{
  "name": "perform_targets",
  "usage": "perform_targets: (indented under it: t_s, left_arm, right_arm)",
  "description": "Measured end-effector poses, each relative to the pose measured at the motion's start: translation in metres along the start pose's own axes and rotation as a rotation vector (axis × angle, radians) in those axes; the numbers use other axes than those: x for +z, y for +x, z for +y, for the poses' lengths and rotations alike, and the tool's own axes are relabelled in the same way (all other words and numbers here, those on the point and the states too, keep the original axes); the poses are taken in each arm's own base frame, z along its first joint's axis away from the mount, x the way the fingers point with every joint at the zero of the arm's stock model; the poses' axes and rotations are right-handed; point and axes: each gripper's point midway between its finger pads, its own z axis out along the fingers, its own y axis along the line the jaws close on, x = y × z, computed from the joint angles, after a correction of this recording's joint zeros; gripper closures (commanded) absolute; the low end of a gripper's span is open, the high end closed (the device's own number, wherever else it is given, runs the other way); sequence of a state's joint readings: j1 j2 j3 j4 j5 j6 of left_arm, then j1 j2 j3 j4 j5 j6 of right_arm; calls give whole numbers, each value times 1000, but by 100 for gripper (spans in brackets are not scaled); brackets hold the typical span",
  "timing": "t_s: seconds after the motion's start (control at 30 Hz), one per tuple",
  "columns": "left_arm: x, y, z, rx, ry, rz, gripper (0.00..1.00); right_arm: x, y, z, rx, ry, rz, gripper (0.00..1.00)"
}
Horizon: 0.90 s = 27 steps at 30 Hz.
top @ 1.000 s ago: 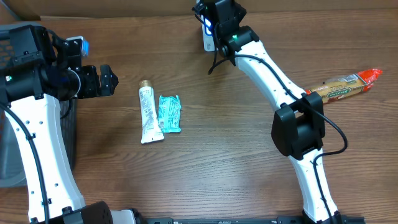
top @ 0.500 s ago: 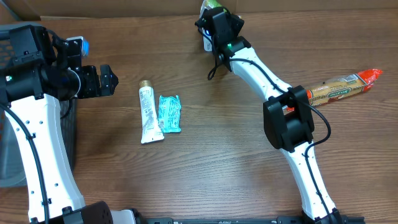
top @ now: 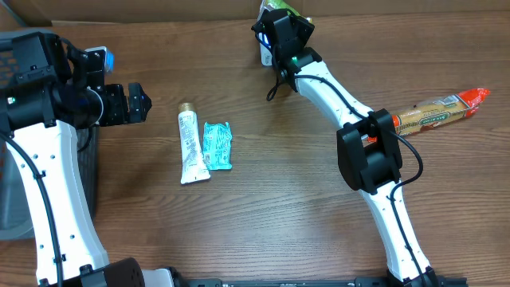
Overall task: Scan the item barcode
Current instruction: 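Hold the POKKA carton barcode over the white scanner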
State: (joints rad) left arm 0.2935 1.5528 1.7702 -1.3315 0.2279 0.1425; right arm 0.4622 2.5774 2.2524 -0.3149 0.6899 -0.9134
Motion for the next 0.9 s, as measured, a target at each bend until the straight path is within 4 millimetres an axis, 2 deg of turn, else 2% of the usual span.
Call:
perform_targets:
  t_s: [0.53, 0.9]
  left_arm:
    - [0, 0, 0, 0, 0, 0, 1]
    - [0, 0, 0, 0, 0, 0, 0]
  right_arm:
    - [0, 14, -12, -14, 64, 76, 96]
    - [-5, 14, -12, -58, 89, 102, 96]
